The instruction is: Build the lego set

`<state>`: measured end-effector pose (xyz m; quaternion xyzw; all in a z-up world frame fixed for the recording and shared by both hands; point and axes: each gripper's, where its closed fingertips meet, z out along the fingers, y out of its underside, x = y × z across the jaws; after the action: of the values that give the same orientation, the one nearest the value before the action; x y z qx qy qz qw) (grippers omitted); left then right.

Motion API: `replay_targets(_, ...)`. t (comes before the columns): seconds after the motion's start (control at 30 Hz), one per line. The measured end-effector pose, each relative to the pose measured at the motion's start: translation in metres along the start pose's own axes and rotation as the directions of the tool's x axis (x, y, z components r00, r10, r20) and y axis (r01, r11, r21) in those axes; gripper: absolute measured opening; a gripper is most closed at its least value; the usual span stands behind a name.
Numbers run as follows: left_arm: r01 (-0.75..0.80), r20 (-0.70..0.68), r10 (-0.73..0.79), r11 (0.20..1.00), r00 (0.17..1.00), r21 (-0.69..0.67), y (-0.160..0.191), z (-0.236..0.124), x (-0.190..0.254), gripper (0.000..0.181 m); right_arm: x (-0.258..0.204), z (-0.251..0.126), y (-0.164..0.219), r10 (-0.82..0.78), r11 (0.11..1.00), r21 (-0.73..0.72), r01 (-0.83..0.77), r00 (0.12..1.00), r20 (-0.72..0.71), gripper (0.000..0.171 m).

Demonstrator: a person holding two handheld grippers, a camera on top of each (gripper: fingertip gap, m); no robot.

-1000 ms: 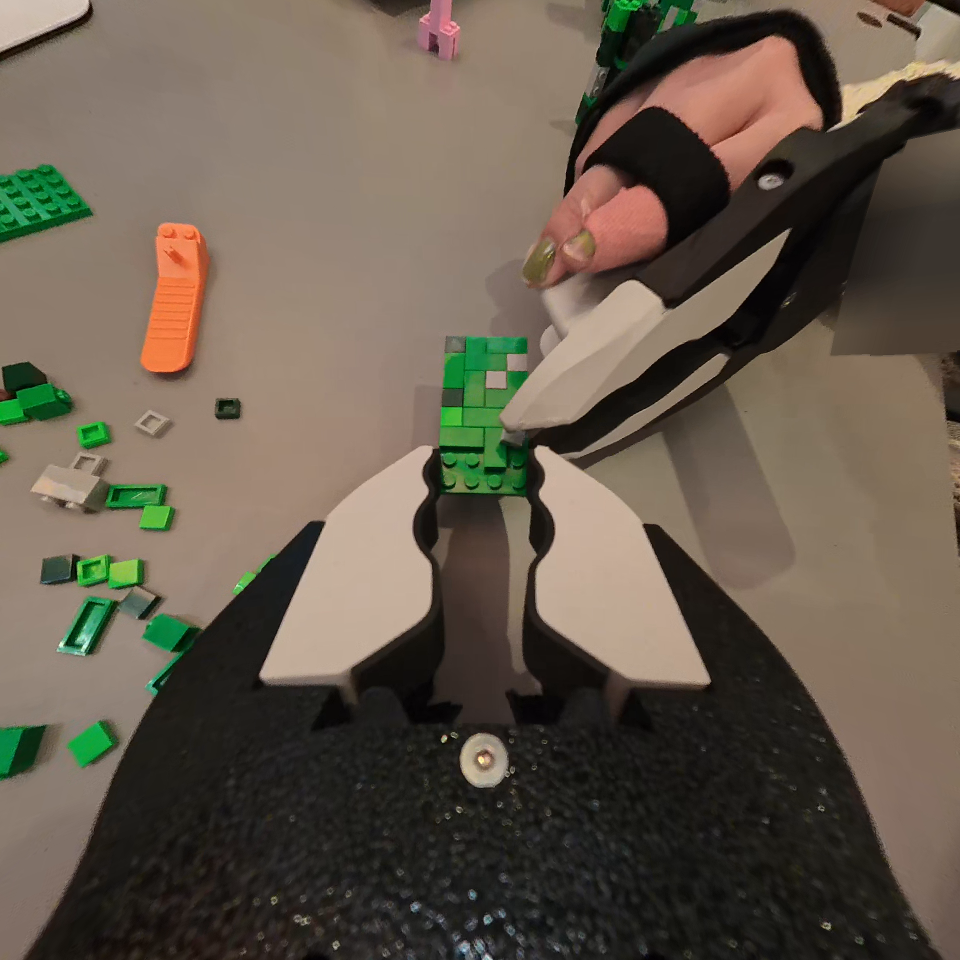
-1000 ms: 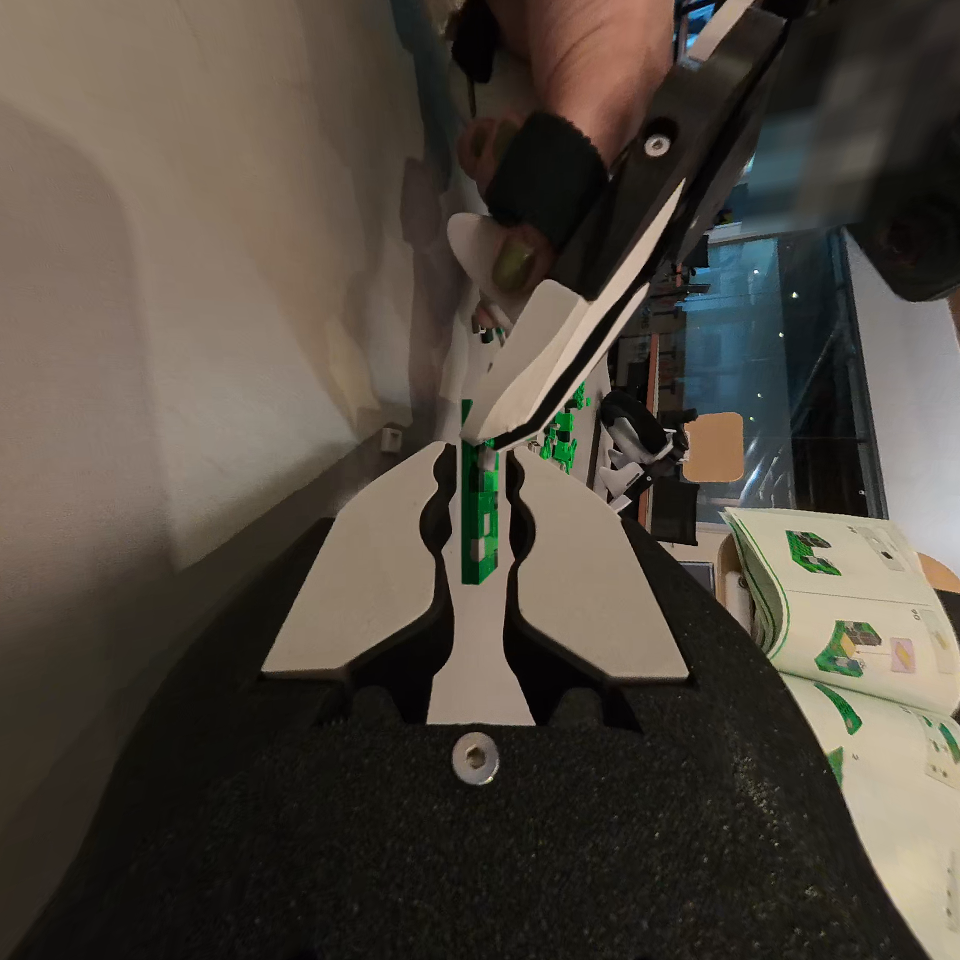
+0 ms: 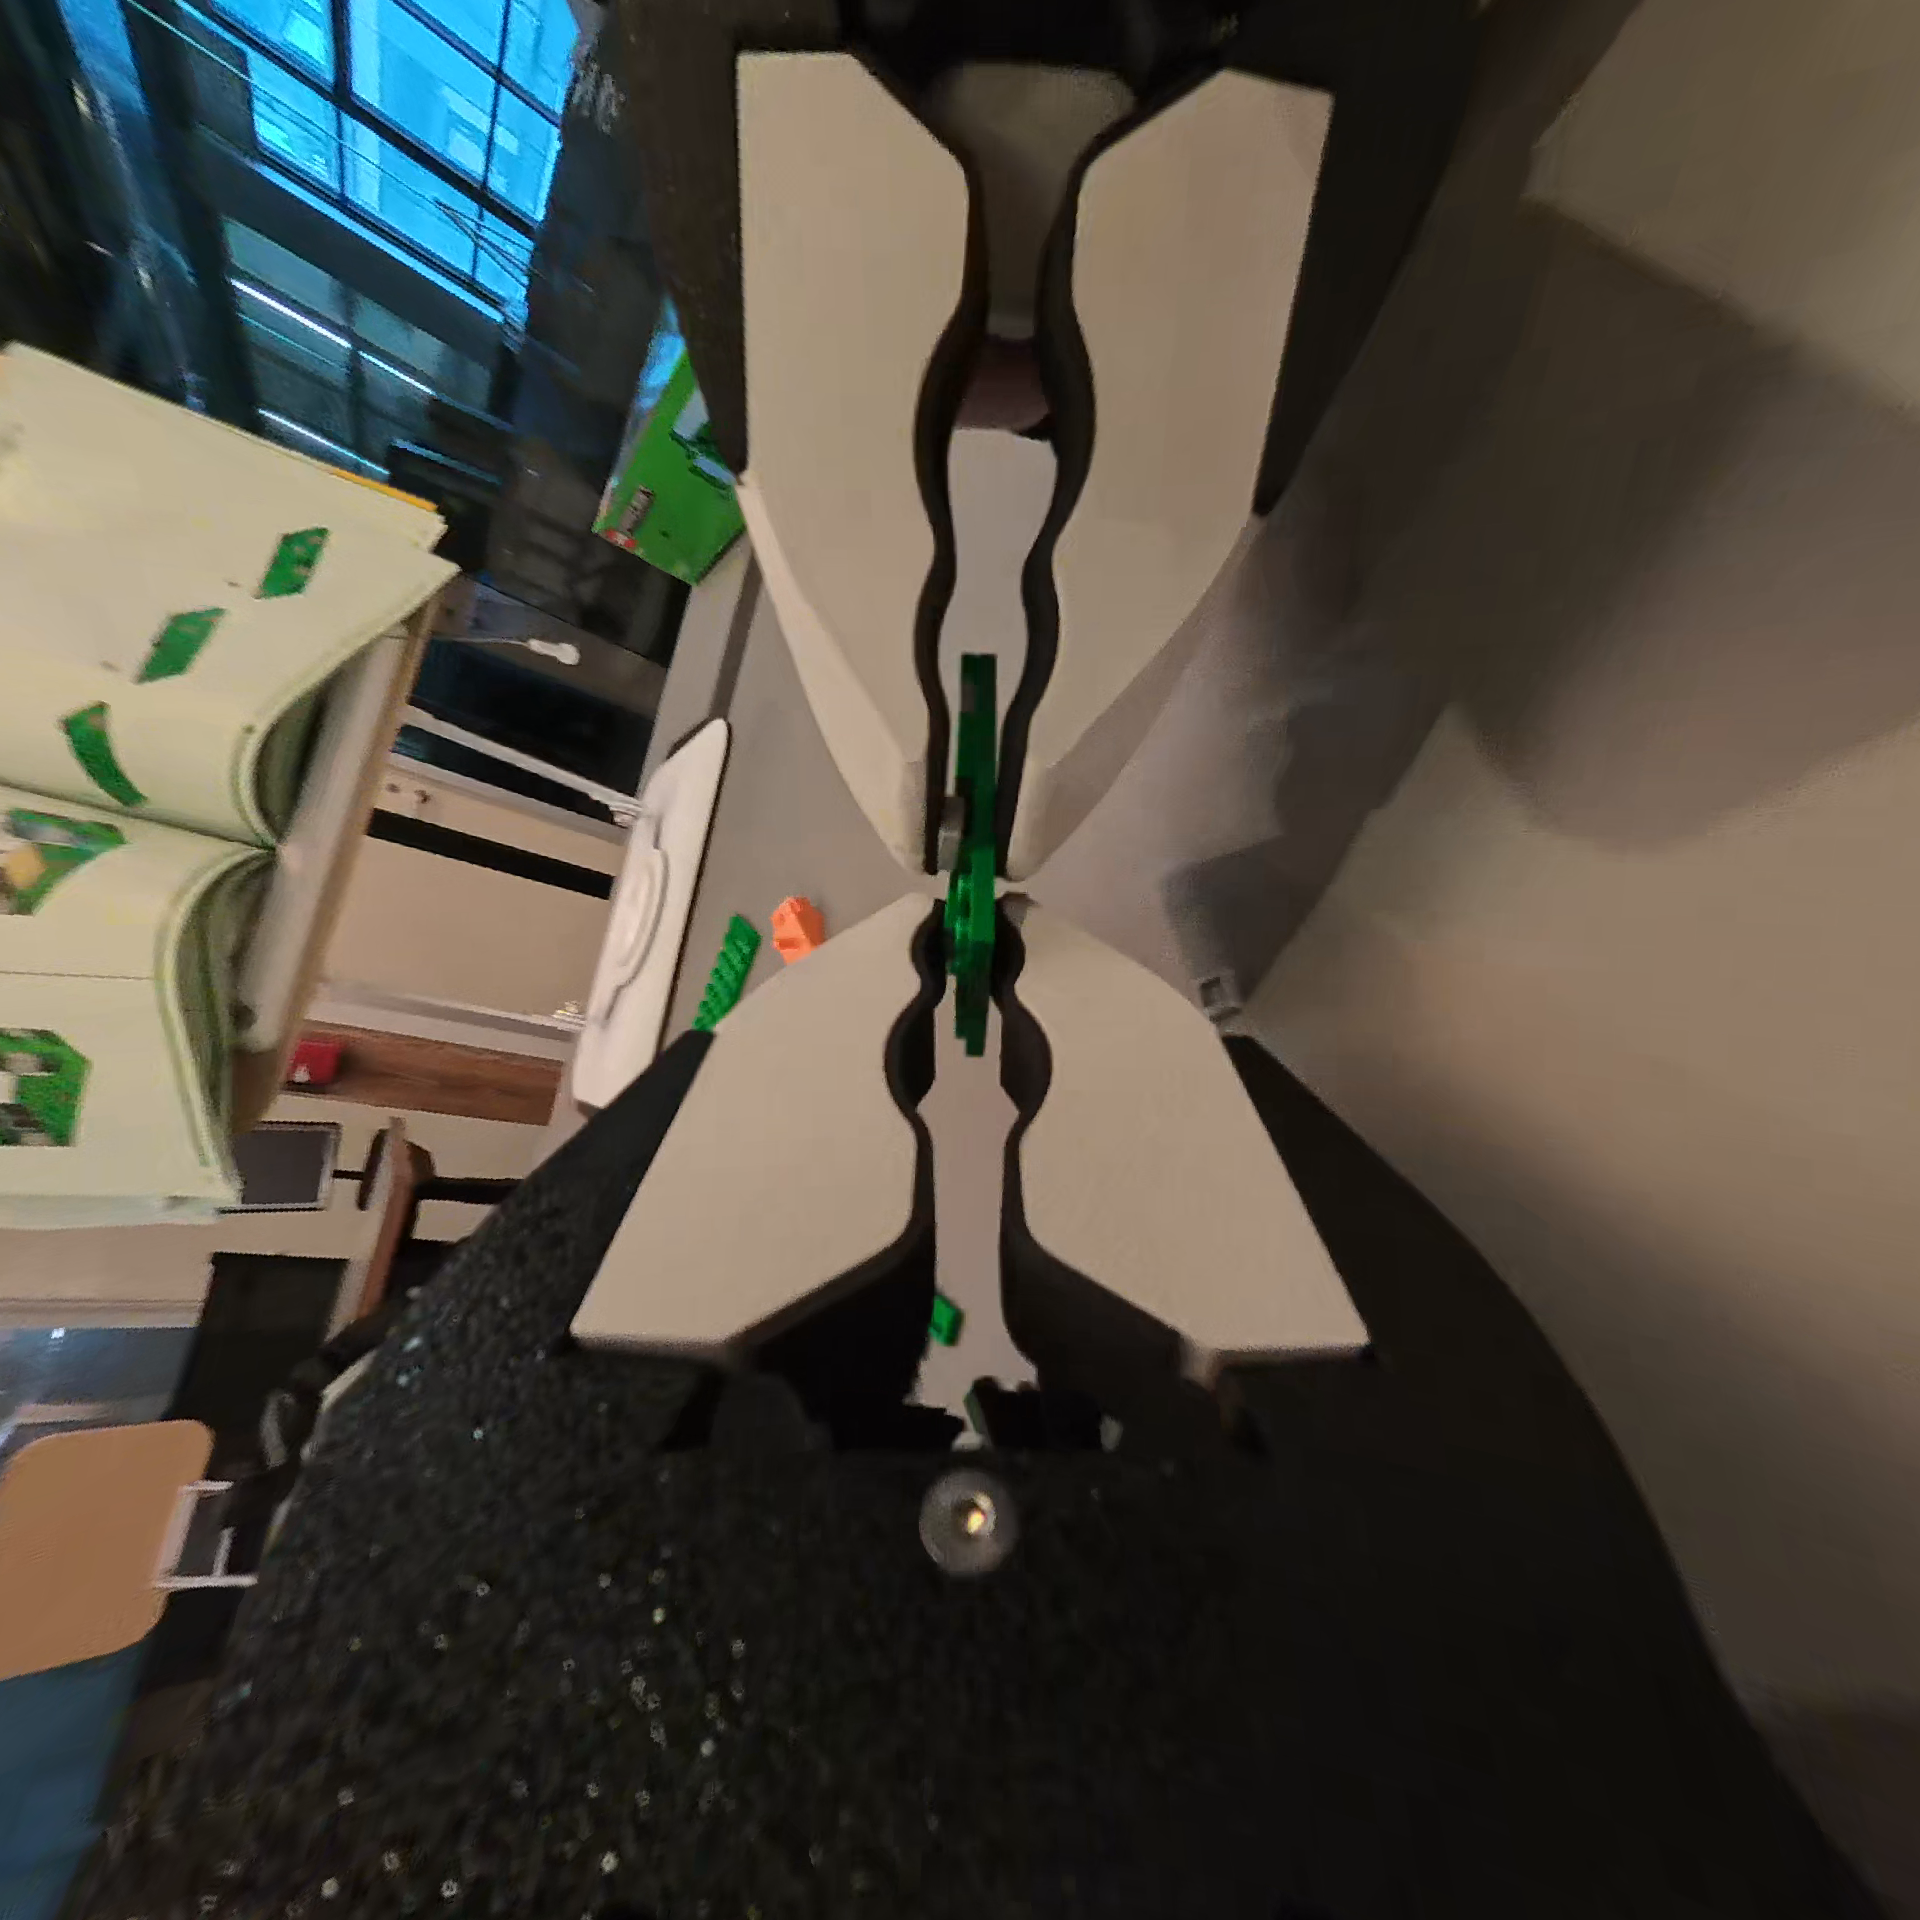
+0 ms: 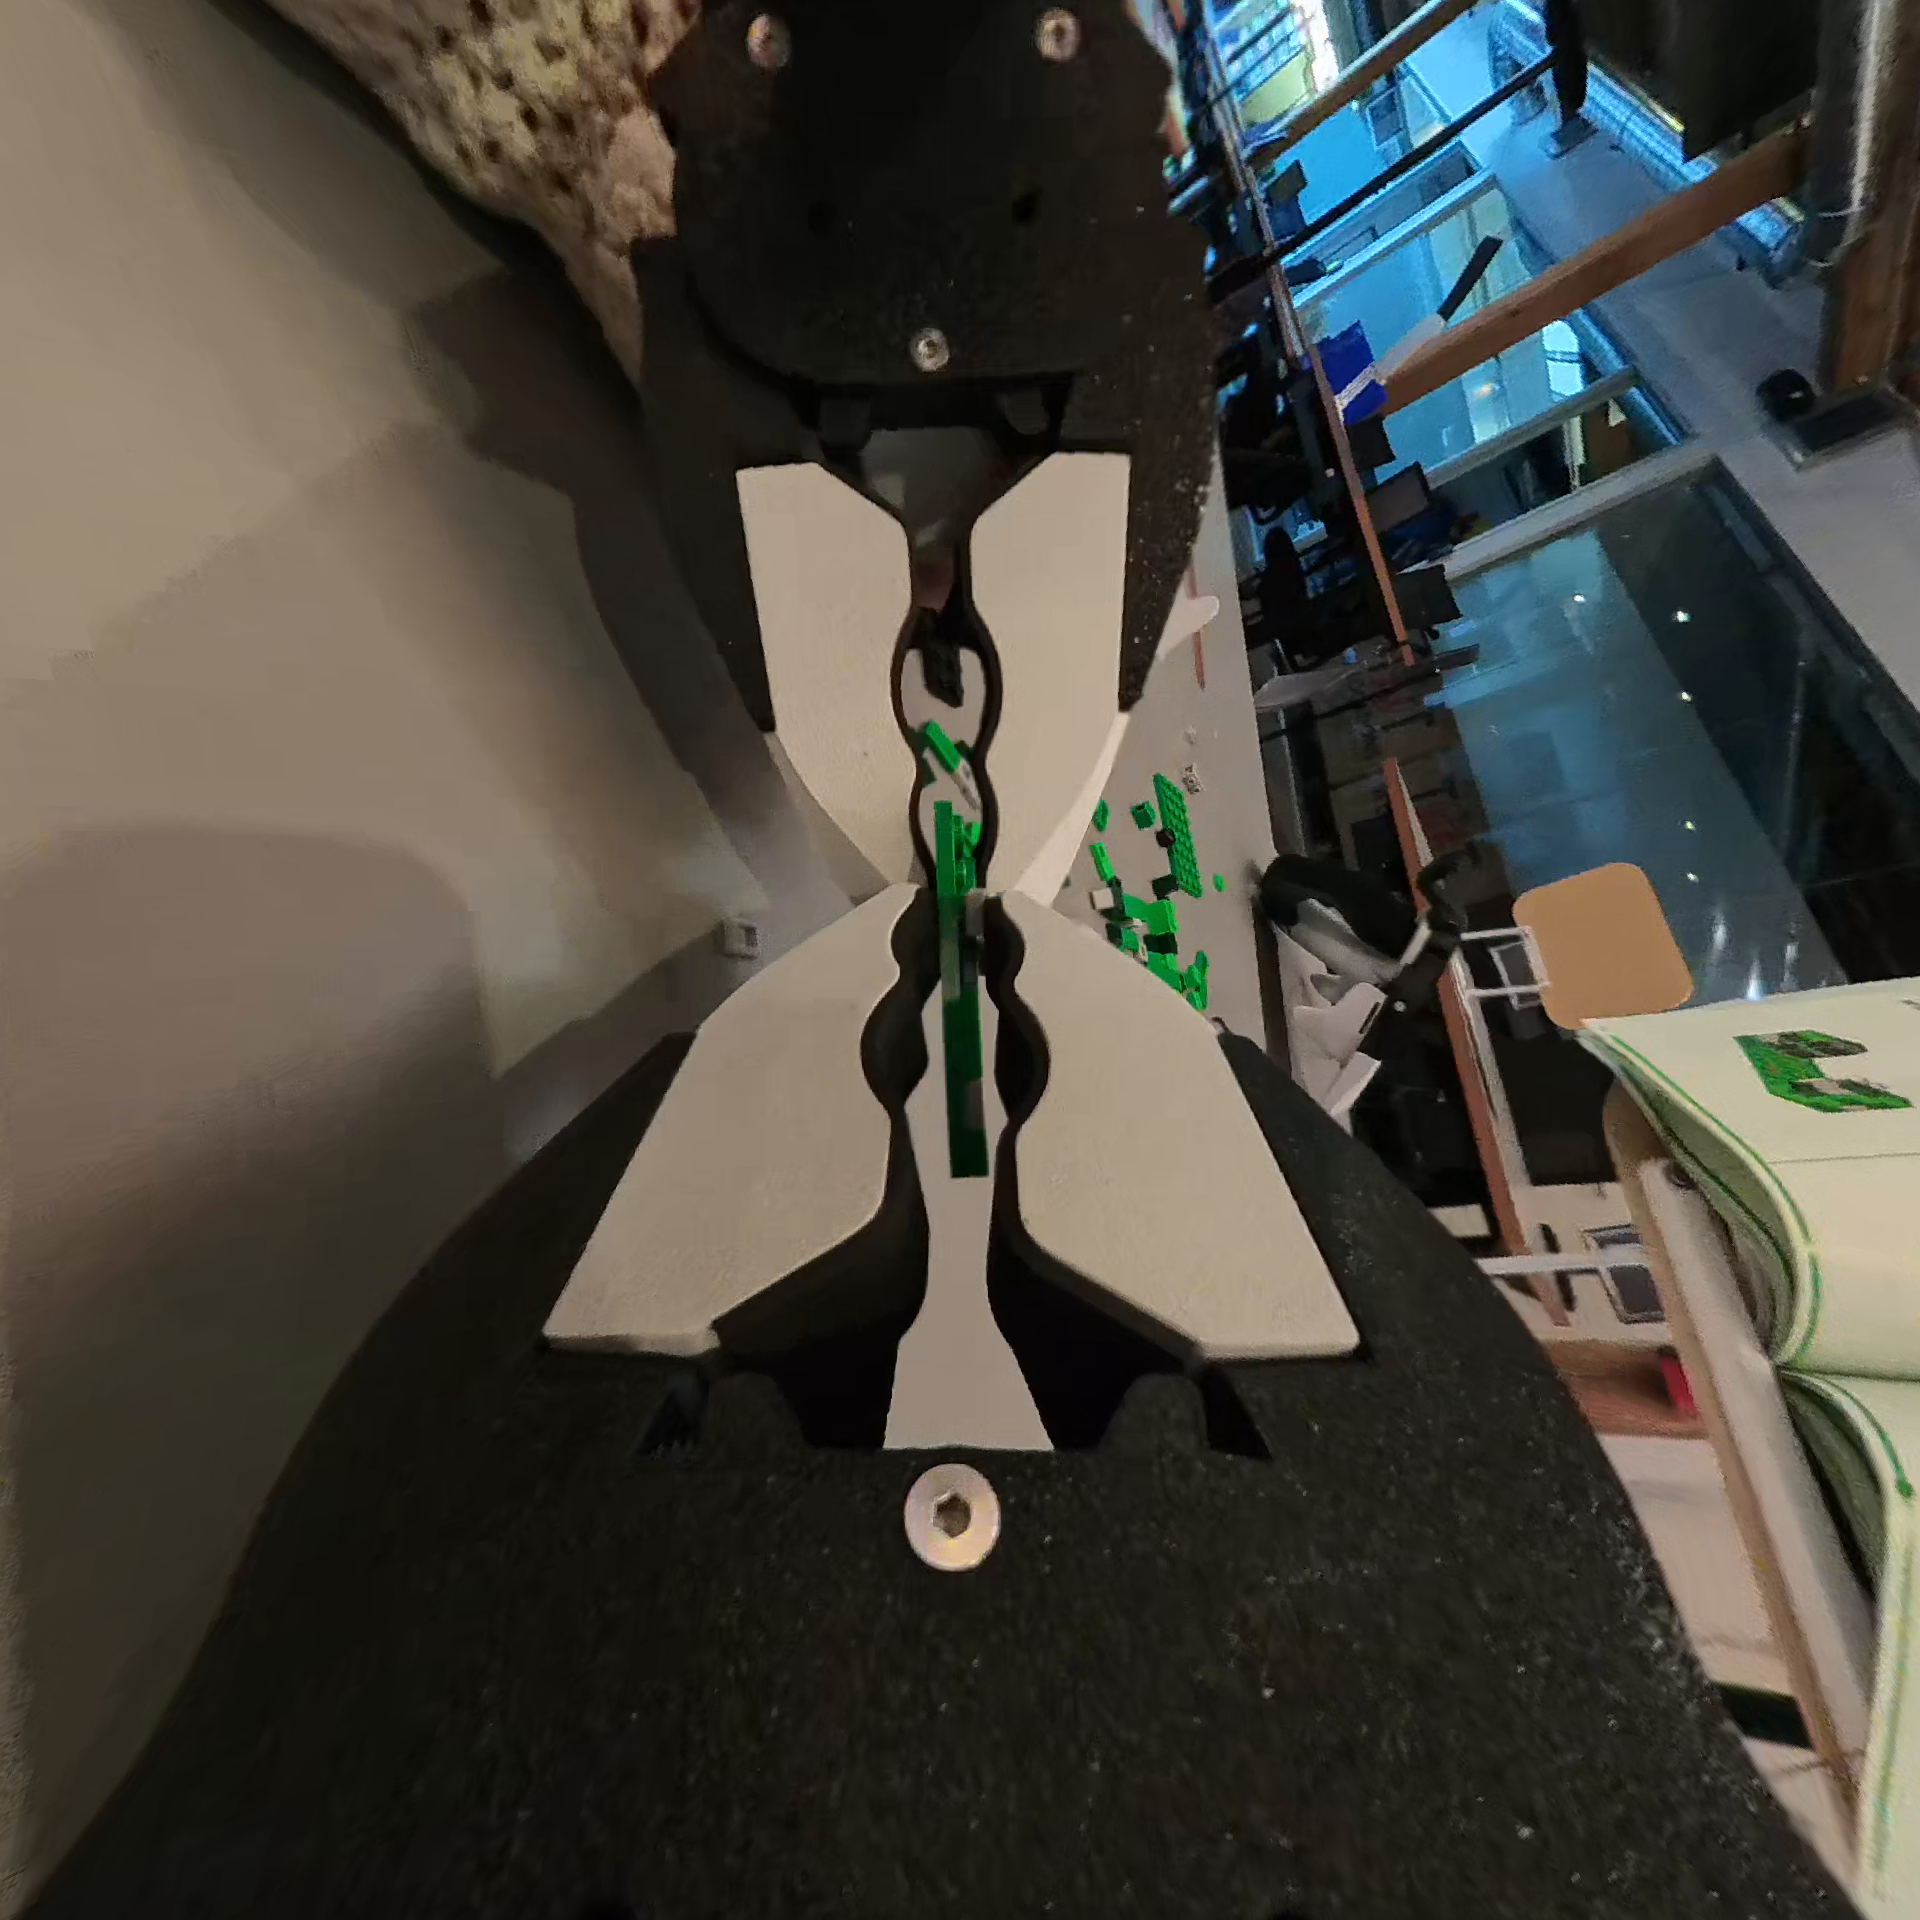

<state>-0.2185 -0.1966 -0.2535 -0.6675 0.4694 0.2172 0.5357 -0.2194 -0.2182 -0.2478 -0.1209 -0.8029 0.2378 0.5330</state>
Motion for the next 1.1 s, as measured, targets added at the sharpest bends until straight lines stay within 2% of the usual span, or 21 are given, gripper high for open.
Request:
replay_targets(0.23,-0.097,0.052,0.099,0.995,0.994,-0.026,-0.005,-0.003,-0.005,0.006,0.003,-0.005,-0.004,0.066,0.998,0.016,-0.066,0.997,0.037,0.009)
replay_targets(0.33,-0.073,0.024,0.074,0.997,0.997,-0.020,-0.006,-0.003,-0.002,0.006,0.001,-0.006,-0.005,-0.013,1.000,-0.012,0.013,0.999,0.030,0.008)
replay_targets(0.63,0.025,-0.013,-0.025,1.000,1.000,0.003,-0.006,-0.003,0.000,0.006,0.005,-0.007,-0.008,0.024,1.000,-0.012,-0.024,1.000,0.007,0.008)
replay_targets(0.77,0.071,-0.038,-0.070,0.997,0.997,0.004,-0.005,-0.002,0.002,0.006,0.010,-0.007,-0.007,0.029,0.999,-0.021,-0.029,0.999,-0.017,0.017)
replay_targets(1.0,0.070,-0.045,-0.070,0.998,0.997,-0.005,-0.003,-0.002,0.003,0.006,0.010,-0.008,-0.006,-0.009,1.000,-0.030,0.008,1.000,-0.026,0.017)
replay_targets(1.1,0.024,-0.030,-0.025,0.999,0.999,-0.037,0.005,-0.001,0.002,0.006,0.011,-0.011,-0.002,-0.014,1.000,-0.025,0.014,1.000,-0.021,0.018)
